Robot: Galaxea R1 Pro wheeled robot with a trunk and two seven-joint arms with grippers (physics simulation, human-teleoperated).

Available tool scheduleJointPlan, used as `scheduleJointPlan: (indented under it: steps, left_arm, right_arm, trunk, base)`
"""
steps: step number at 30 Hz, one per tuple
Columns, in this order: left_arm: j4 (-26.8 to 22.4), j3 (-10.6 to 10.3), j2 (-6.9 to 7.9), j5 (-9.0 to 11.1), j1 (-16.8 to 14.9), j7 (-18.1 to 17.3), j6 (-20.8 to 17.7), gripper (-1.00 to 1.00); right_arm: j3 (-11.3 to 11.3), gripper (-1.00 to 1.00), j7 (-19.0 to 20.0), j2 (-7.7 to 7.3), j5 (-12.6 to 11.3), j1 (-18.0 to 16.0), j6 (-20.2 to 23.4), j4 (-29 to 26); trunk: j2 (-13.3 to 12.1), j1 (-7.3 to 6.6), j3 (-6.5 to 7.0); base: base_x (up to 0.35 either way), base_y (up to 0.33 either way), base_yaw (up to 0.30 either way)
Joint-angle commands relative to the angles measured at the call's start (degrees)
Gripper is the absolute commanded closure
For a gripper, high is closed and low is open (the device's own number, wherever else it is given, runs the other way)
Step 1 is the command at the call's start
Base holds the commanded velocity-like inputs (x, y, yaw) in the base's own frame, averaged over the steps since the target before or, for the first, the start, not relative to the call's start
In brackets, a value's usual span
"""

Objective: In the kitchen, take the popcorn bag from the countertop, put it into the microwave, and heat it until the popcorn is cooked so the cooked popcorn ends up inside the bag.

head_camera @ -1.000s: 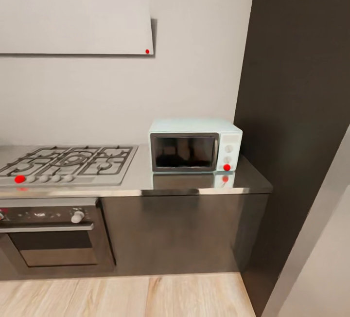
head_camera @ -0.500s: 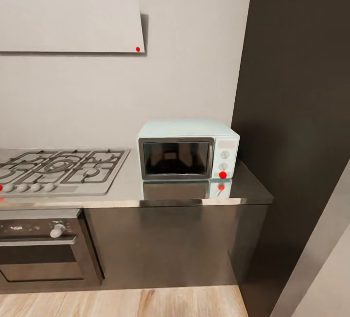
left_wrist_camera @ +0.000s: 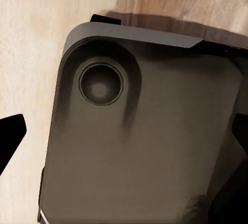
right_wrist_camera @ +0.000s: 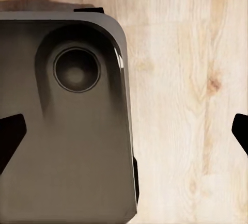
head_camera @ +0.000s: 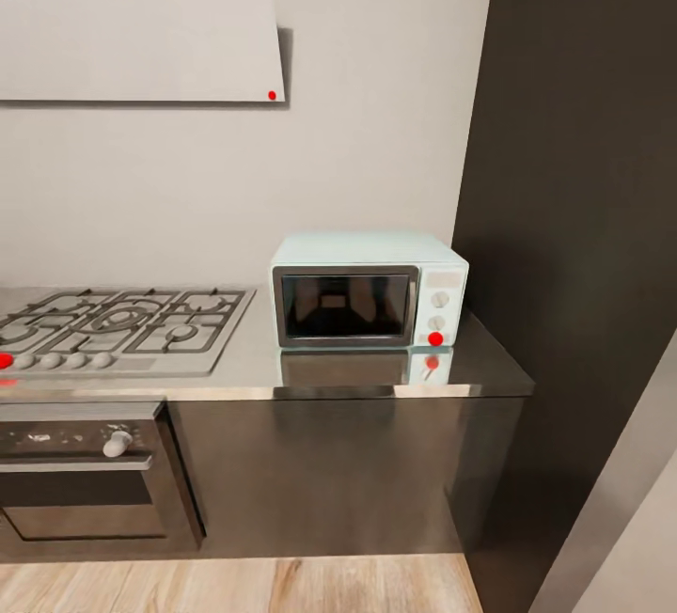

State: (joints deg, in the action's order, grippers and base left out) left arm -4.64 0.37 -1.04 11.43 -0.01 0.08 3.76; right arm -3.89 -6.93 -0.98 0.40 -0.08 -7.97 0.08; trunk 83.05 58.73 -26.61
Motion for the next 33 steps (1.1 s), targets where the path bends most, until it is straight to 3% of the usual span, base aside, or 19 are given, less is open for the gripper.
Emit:
scheduleJointPlan:
  steps: [1,3,5,7,11,16,17,18,19,21,23,27,29,33]
  left_arm:
    - [-0.02,0.0,-0.01,0.35,-0.03,0.01,0.12,-1.0]
    - [-0.02,0.01,-0.01,0.34,-0.06,0.01,0.11,-1.0]
    - [-0.02,-0.04,-0.03,0.27,-0.04,0.01,0.11,-1.0]
    - [-0.02,-0.2,-0.08,0.14,-0.07,0.01,0.14,-1.0]
    - [-0.02,-0.24,-0.1,0.15,-0.04,0.01,0.13,-1.0]
    - [-0.02,-0.19,-0.03,0.25,-0.05,0.01,0.12,-1.0]
    - [-0.02,-0.17,-0.03,0.25,-0.03,0.01,0.11,-1.0]
    - [-0.02,-0.14,-0.04,0.25,-0.03,0.01,0.11,-1.0]
    - [-0.02,-0.12,-0.03,0.26,-0.02,0.01,0.11,-1.0]
    - [-0.02,-0.11,-0.02,0.29,-0.05,0.01,0.11,-1.0]
    - [-0.02,-0.11,-0.02,0.28,-0.01,0.01,0.12,-1.0]
    - [-0.02,-0.11,-0.02,0.26,-0.03,0.01,0.12,-1.0]
    - [-0.02,-0.11,-0.02,0.26,-0.04,0.01,0.13,-1.0]
    - [-0.02,-0.11,-0.02,0.26,-0.02,0.01,0.14,-1.0]
  right_arm:
    - [-0.46,-1.0,0.04,-0.04,-0.05,-0.01,-0.19,0.01]
    - [-0.24,-1.0,0.33,0.2,0.4,-0.01,-0.45,-2.14]
    - [-0.19,-1.0,0.72,0.58,0.5,-0.01,0.26,-9.56]
    - [0.54,-1.0,0.87,0.7,0.49,-0.01,3.76,-17.67]
    - [5.56,-1.0,0.88,0.73,0.4,-0.01,17.87,-39.56]
    - [7.66,-1.0,0.84,0.73,0.23,-0.07,47.21,-78.81]
    - [7.75,-1.0,0.85,0.75,0.25,-1.02,51.69,-83.94]
    - [7.78,-1.0,0.86,0.92,0.04,-3.86,55.97,-86.57]
    - [7.76,-1.0,0.82,1.54,-0.33,-9.46,62.11,-88.15]
    - [7.74,-1.0,0.73,2.28,-0.5,-17.78,67.97,-88.99]
    - [7.45,-1.0,0.65,2.86,-0.56,-26.05,67.97,-89.21]
    - [7.25,-1.0,0.64,4.18,-0.59,-38.22,67.97,-89.23]
    - [7.22,-1.0,0.38,5.26,-0.47,-41.32,67.97,-89.21]
    - [7.22,-1.0,-1.58,10.01,0.31,-44.66,67.97,-89.18]
  trunk:
    - [0.02,0.0,-0.04]
    - [0.02,0.0,-0.04]
    - [0.02,0.0,-0.04]
    - [0.02,0.0,-0.04]
    - [0.02,0.0,-0.04]
    - [0.02,0.0,-0.04]
    - [0.02,0.0,-0.04]
    - [0.02,0.0,-0.04]
    - [0.02,0.0,-0.04]
    - [0.02,0.0,-0.04]
    - [0.02,0.0,-0.04]
    - [0.02,0.0,-0.04]
    - [0.02,0.0,-0.04]
    - [0.02,0.0,-0.04]
  base:
    - [0.0,0.0,0.0]
    - [0.0,0.0,0.0]
    - [0.0,0.0,0.0]
    - [0.0,0.0,0.0]
    - [0.0,0.0,0.0]
    - [0.0,0.0,0.0]
    - [0.0,0.0,0.0]
    - [0.0,0.0,0.0]
    - [0.0,0.0,0.0]
    - [0.0,0.0,0.0]
    - [0.0,0.0,0.0]
    - [0.0,0.0,0.0]
    - [0.0,0.0,0.0]
    - [0.0,0.0,0.0]
